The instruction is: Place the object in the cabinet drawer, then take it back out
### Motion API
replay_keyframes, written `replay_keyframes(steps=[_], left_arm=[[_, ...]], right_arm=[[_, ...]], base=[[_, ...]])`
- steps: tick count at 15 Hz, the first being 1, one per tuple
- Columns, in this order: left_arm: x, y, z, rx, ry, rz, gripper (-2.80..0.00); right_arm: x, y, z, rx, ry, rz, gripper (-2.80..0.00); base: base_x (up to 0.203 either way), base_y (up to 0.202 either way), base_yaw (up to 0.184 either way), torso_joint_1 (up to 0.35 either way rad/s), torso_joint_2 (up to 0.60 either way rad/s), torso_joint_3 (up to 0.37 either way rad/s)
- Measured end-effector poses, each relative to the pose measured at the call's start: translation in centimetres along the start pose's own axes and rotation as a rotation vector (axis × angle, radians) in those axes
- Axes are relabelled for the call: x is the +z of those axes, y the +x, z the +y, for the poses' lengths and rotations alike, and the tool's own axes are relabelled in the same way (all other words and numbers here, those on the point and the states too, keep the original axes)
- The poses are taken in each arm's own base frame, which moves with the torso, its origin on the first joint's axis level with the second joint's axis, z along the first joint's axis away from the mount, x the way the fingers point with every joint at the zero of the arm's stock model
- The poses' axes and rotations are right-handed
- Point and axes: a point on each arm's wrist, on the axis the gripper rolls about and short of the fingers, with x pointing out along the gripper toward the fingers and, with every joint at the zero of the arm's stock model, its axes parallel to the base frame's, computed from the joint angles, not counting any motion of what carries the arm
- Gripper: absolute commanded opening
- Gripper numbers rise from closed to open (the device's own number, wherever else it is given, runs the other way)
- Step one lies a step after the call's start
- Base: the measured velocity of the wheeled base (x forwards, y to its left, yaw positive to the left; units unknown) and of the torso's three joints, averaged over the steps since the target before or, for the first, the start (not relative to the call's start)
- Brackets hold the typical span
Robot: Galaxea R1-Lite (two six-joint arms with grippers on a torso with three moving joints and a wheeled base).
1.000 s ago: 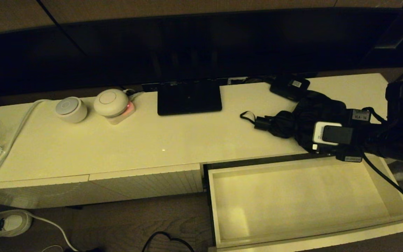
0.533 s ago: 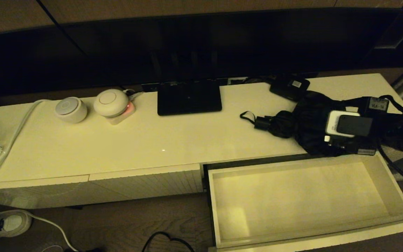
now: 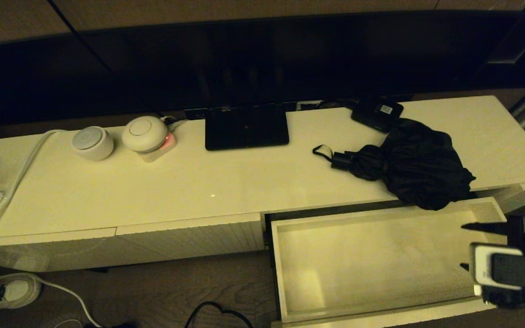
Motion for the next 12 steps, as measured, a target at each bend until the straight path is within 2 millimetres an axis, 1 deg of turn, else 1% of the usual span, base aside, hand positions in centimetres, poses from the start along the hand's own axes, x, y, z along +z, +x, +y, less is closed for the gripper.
replay_keyframes(steps=[3,4,7,10,12], left_arm=[[0.0,0.0,0.0,0.000,0.000,0.000,-2.80],[0.0,0.0,0.0,-0.001,0.000,0.000,-2.80],[0.0,0.0,0.0,-0.001,0.000,0.000,-2.80],[0.0,0.0,0.0,0.000,0.000,0.000,-2.80],[0.0,0.0,0.0,0.000,0.000,0.000,-2.80]], right_arm=[[-0.4,-0.1,3.9,0.118,-0.020,-0.060,-2.80],[-0.4,-0.2,4.7,0.151,-0.023,-0.097,-2.80],[-0.6,-0.8,6.7,0.228,-0.021,-0.203,-2.80],[-1.2,-1.7,8.9,0.327,-0.018,-0.234,-2.80],[-1.4,-1.6,10.2,0.379,-0.014,-0.246,-2.80]], base=[[0.000,0.000,0.000,0.000,0.00,0.000],[0.000,0.000,0.000,0.000,0.00,0.000],[0.000,0.000,0.000,0.000,0.00,0.000],[0.000,0.000,0.000,0.000,0.00,0.000],[0.000,0.000,0.000,0.000,0.00,0.000]])
